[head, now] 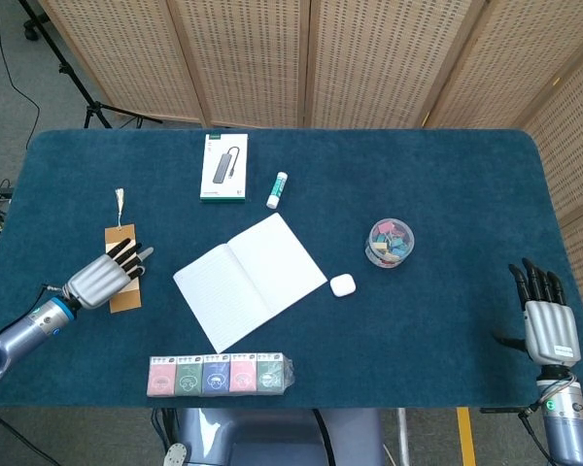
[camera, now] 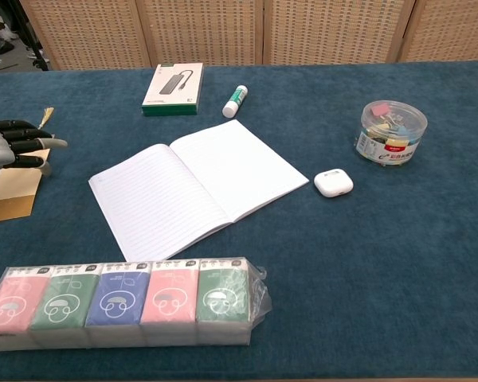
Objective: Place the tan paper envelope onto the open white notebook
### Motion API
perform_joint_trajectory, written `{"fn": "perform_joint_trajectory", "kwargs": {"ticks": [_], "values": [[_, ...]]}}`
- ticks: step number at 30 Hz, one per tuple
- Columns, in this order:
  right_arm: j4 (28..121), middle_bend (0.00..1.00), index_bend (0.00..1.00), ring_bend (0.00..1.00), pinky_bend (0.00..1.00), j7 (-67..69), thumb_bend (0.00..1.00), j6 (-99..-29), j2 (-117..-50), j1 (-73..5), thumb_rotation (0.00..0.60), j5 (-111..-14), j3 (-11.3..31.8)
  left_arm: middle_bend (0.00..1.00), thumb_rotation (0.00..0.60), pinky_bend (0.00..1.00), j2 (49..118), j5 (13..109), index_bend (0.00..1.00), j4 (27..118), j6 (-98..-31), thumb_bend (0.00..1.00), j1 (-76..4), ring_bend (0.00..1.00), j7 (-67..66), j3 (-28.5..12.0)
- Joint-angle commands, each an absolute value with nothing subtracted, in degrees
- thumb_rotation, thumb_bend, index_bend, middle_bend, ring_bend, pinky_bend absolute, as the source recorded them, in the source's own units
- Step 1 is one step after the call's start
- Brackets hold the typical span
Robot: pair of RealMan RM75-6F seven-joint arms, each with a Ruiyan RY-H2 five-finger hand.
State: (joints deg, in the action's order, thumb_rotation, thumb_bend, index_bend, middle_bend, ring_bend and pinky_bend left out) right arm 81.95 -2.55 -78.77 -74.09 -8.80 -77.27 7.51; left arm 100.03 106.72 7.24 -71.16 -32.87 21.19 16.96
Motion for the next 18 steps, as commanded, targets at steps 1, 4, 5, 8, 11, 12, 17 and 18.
{"fn": "perform_joint_trajectory", "kwargs": {"ticks": [1, 4, 5, 8, 11, 12, 17, 18], "values": [[81.96, 0.0, 0.0, 0.0, 0.0, -2.49, 0.0, -78.79, -74.06, -8.8, 0.6, -77.31, 7.51, 0.0, 0.6, 0.1, 100.04, 106.79, 0.74, 7.22, -71.04, 0.19, -32.9, 0.0, 20.98, 17.12], [82.02, 0.0, 0.0, 0.0, 0.0, -2.38, 0.0, -78.89, -74.01, -8.75, 0.6, -77.39, 7.5, 0.0, 0.6, 0.1, 100.03, 106.89, 0.75, 7.46, -70.36, 0.21, -33.02, 0.0, 21.25, 17.4], [82.02, 0.0, 0.0, 0.0, 0.0, -2.36, 0.0, -78.92, -74.0, -8.74, 0.6, -77.38, 7.52, 0.0, 0.6, 0.1, 100.05, 106.87, 0.75, 7.47, -70.2, 0.21, -33.05, 0.0, 21.23, 17.43], [81.98, 0.0, 0.0, 0.0, 0.0, -2.36, 0.0, -78.86, -74.01, -8.74, 0.6, -77.33, 7.52, 0.0, 0.6, 0.1, 100.04, 106.87, 0.77, 7.53, -70.24, 0.23, -33.04, 0.0, 21.08, 17.54], [81.91, 0.0, 0.0, 0.0, 0.0, -2.4, 0.0, -78.73, -74.04, -8.79, 0.6, -77.35, 7.47, 0.0, 0.6, 0.1, 99.96, 106.82, 0.77, 7.49, -70.53, 0.24, -32.88, 0.0, 20.86, 17.61], [81.91, 0.0, 0.0, 0.0, 0.0, -2.38, 0.0, -78.72, -74.05, -8.79, 0.6, -77.35, 7.46, 0.0, 0.6, 0.1, 99.9, 106.68, 0.77, 7.49, -70.69, 0.24, -32.82, 0.0, 20.87, 17.51], [81.93, 0.0, 0.0, 0.0, 0.0, -2.41, 0.0, -78.81, -74.05, -8.76, 0.6, -77.4, 7.46, 0.0, 0.6, 0.1, 99.37, 104.97, 0.77, 7.29, -73.11, 0.24, -33.08, 0.0, 20.77, 15.78], [81.95, 0.0, 0.0, 0.0, 0.0, -2.45, 0.0, -78.81, -74.05, -8.76, 0.6, -77.44, 7.43, 0.0, 0.6, 0.1, 99.17, 104.79, 0.77, 7.26, -73.55, 0.24, -33.2, 0.0, 20.59, 15.58]]}}
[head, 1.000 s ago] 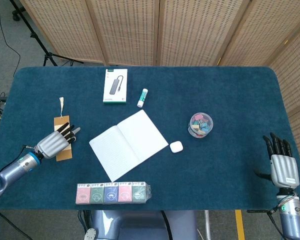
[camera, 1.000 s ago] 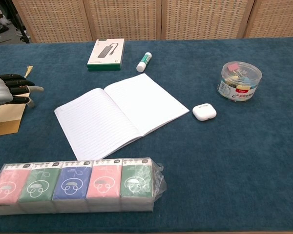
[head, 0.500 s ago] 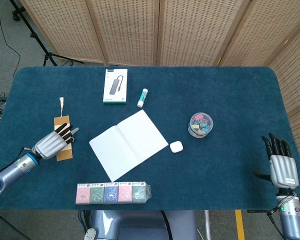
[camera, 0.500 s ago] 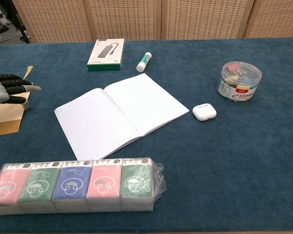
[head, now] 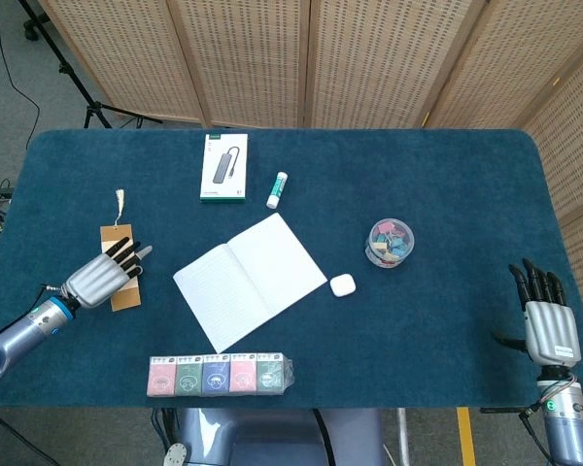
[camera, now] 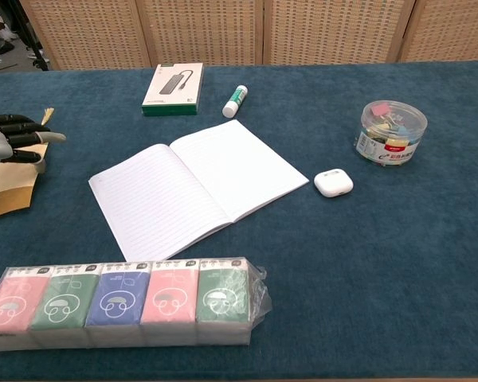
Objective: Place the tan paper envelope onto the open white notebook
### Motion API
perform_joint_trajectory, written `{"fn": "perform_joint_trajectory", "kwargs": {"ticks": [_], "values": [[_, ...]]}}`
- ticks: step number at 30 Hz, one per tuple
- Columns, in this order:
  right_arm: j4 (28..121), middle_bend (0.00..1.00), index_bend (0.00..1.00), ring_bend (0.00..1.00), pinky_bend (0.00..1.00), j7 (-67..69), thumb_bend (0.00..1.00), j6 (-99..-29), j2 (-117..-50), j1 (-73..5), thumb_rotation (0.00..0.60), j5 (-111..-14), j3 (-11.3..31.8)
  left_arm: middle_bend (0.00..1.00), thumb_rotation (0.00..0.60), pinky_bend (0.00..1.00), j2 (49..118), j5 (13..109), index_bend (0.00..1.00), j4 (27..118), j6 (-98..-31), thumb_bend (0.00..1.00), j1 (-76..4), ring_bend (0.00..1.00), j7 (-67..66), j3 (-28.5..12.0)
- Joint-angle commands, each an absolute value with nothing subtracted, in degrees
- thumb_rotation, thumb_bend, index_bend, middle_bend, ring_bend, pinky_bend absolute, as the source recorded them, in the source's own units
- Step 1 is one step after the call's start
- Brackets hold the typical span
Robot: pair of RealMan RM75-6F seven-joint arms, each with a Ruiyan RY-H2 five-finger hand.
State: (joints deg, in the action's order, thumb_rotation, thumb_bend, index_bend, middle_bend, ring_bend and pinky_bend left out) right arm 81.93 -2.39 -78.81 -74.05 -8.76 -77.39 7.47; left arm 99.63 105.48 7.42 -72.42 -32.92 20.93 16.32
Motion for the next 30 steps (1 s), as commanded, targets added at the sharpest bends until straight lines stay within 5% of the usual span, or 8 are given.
{"fn": "perform_joint_trajectory", "kwargs": {"ticks": [1, 20, 30], "values": [[81.98, 0.0, 0.0, 0.0, 0.0, -2.47, 0.0, -78.82, -74.05, -8.76, 0.6, -77.47, 7.41, 0.0, 0.6, 0.1, 98.99, 104.56, 0.77, 7.25, -74.0, 0.24, -33.35, 0.0, 20.4, 15.34], [82.48, 0.0, 0.0, 0.0, 0.0, -1.37, 0.0, -78.84, -73.38, -8.59, 0.6, -77.41, 7.55, 0.0, 0.6, 0.1, 95.83, 100.97, 0.77, 11.85, -80.74, 0.24, -39.96, 0.0, 16.48, 10.67], [82.53, 0.0, 0.0, 0.0, 0.0, -0.88, 0.0, -78.76, -73.17, -8.56, 0.6, -77.67, 7.4, 0.0, 0.6, 0.1, 92.15, 97.98, 0.77, 29.45, -77.85, 0.23, -47.01, 0.0, 12.84, 5.9]]}}
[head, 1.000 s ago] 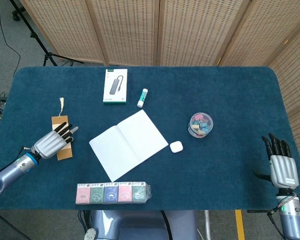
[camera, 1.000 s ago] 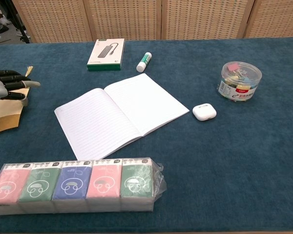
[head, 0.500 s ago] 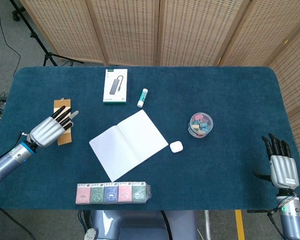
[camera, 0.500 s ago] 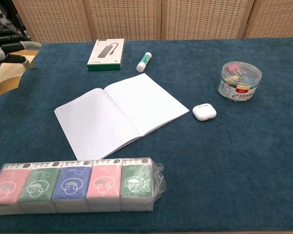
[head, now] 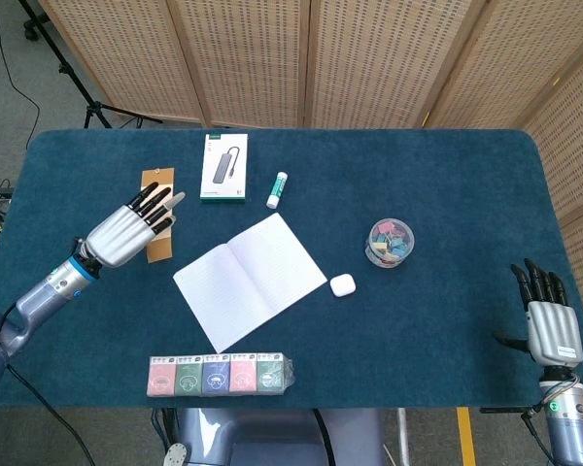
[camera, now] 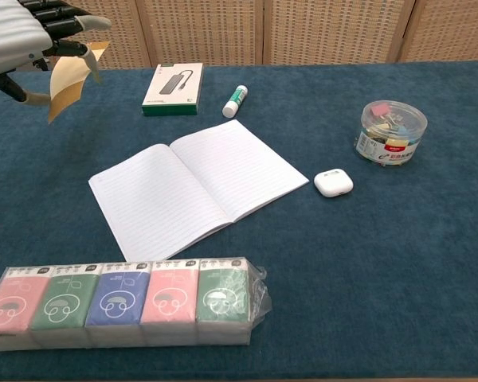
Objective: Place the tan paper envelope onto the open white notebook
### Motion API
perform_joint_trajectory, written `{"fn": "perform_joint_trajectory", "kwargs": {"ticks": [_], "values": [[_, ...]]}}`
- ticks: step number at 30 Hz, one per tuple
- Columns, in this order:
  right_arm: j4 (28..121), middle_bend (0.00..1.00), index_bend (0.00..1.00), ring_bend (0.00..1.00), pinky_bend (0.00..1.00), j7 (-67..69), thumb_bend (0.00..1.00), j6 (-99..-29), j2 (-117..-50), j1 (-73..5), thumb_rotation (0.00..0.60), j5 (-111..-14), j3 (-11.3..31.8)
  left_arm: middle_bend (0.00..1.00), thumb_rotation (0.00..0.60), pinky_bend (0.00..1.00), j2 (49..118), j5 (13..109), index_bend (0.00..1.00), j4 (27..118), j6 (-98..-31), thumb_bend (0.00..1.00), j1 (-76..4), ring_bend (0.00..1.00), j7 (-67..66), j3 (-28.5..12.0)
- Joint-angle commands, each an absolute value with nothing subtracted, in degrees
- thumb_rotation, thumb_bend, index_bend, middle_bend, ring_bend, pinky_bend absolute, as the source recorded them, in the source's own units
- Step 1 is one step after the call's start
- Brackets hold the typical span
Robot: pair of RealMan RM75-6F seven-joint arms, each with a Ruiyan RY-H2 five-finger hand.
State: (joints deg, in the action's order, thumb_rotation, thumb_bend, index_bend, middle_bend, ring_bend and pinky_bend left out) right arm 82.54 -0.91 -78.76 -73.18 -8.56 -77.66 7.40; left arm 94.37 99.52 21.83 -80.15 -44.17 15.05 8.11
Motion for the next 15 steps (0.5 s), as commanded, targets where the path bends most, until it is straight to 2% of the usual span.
{"fn": "perform_joint_trajectory", "kwargs": {"ticks": [1, 8, 15], "values": [[82.52, 0.0, 0.0, 0.0, 0.0, -0.88, 0.0, -78.79, -73.16, -8.56, 0.6, -77.7, 7.4, 0.0, 0.6, 0.1, 91.51, 97.42, 0.77, 32.2, -76.59, 0.23, -47.78, 0.0, 11.95, 5.22], [82.59, 0.0, 0.0, 0.0, 0.0, -0.94, 0.0, -78.58, -73.18, -8.6, 0.6, -77.9, 7.16, 0.0, 0.6, 0.1, 85.76, 91.57, 0.77, 54.32, -65.33, 0.23, -51.57, 0.0, -1.04, 0.33], [82.52, 0.0, 0.0, 0.0, 0.0, -0.81, 0.0, -78.37, -73.19, -8.64, 0.6, -77.81, 7.14, 0.0, 0.6, 0.1, 84.04, 85.95, 0.77, 64.28, -58.41, 0.23, -53.0, 0.0, -10.25, -2.86]]}}
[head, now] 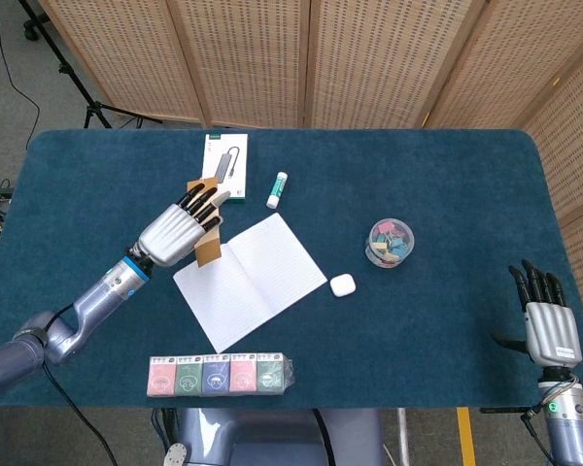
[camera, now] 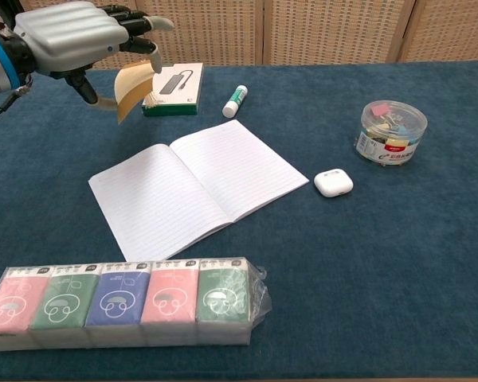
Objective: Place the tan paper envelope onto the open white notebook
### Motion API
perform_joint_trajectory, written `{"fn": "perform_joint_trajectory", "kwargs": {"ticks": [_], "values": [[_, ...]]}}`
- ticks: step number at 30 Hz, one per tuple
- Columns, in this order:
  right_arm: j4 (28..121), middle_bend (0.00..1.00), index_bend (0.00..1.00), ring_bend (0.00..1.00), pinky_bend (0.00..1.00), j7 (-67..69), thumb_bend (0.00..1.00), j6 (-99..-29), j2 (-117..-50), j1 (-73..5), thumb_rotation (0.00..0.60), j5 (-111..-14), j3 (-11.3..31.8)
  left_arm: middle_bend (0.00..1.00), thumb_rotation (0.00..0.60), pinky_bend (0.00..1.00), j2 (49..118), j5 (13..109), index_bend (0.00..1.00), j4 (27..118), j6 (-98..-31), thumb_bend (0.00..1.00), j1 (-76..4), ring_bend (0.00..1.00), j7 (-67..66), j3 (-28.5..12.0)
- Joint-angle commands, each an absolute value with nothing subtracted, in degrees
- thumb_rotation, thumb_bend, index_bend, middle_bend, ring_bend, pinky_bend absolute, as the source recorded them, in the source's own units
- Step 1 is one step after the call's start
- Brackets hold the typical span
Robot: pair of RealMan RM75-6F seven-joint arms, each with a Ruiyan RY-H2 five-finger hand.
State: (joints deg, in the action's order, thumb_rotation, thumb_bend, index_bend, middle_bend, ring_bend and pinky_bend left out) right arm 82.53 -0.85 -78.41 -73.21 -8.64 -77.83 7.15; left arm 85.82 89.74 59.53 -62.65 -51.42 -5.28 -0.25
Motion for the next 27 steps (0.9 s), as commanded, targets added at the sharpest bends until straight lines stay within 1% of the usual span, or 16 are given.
{"fn": "perform_joint_trajectory", "kwargs": {"ticks": [1, 8, 14, 23, 27], "values": [[82.51, 0.0, 0.0, 0.0, 0.0, -0.76, 0.0, -78.34, -73.18, -8.65, 0.6, -77.8, 7.14, 0.0, 0.6, 0.1, 84.12, 85.07, 0.77, 65.36, -57.51, 0.23, -53.26, 0.0, -11.3, -3.35], [82.52, 0.0, 0.0, 0.0, 0.0, -0.26, 0.0, -78.17, -73.01, -8.65, 0.6, -77.88, 7.08, 0.0, 0.6, 0.1, 85.91, 77.86, 0.77, 70.65, -52.34, 0.23, -54.59, 0.0, -19.53, -6.75], [82.46, 0.0, 0.0, 0.0, 0.0, -0.12, 0.0, -78.08, -73.02, -8.68, 0.6, -78.05, 6.94, 0.0, 0.6, 0.1, 88.02, 71.84, 0.77, 75.2, -49.7, 0.23, -55.71, 0.0, -25.75, -8.85], [82.41, 0.0, 0.0, 0.0, 0.0, 0.14, 0.0, -78.05, -72.93, -8.63, 0.6, -78.09, 6.89, 0.0, 0.6, 0.1, 90.6, 65.17, 0.77, 77.71, -47.91, 0.23, -56.82, 0.0, -31.14, -9.76], [82.37, 0.0, 0.0, 0.0, 0.0, 0.21, 0.0, -77.9, -72.91, -8.65, 0.6, -78.01, 6.87, 0.0, 0.6, 0.1, 90.98, 60.6, 0.77, 79.23, -46.78, 0.23, -57.29, 0.0, -33.37, -10.06]]}}
